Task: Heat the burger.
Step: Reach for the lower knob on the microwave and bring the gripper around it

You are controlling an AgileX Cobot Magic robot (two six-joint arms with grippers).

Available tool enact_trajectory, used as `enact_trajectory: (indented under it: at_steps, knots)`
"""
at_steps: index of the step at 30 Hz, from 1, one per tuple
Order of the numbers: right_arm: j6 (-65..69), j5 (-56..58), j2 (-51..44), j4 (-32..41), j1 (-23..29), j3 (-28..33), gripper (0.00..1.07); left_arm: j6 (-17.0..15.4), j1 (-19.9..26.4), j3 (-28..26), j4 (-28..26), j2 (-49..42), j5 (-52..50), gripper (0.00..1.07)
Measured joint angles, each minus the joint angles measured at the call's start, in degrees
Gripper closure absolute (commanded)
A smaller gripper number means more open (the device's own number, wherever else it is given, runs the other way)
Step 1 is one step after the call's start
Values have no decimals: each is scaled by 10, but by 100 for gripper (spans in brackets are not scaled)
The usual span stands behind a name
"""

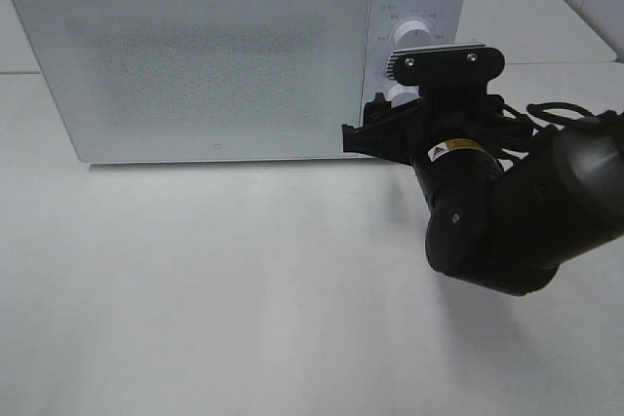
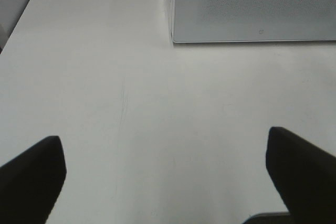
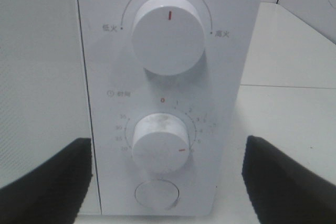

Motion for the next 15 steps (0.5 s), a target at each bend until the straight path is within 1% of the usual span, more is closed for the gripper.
enact_trajectory:
  at_steps: [9, 11, 15]
  knots:
    - [5, 0, 39, -6, -5, -35, 31, 0, 0, 0, 0, 0, 0, 8]
    - [5, 0, 58, -9, -11, -57, 31, 0, 0, 0, 0, 0, 0, 8]
    - [6, 0, 68, -10, -19, -69, 31, 0, 0, 0, 0, 0, 0, 8]
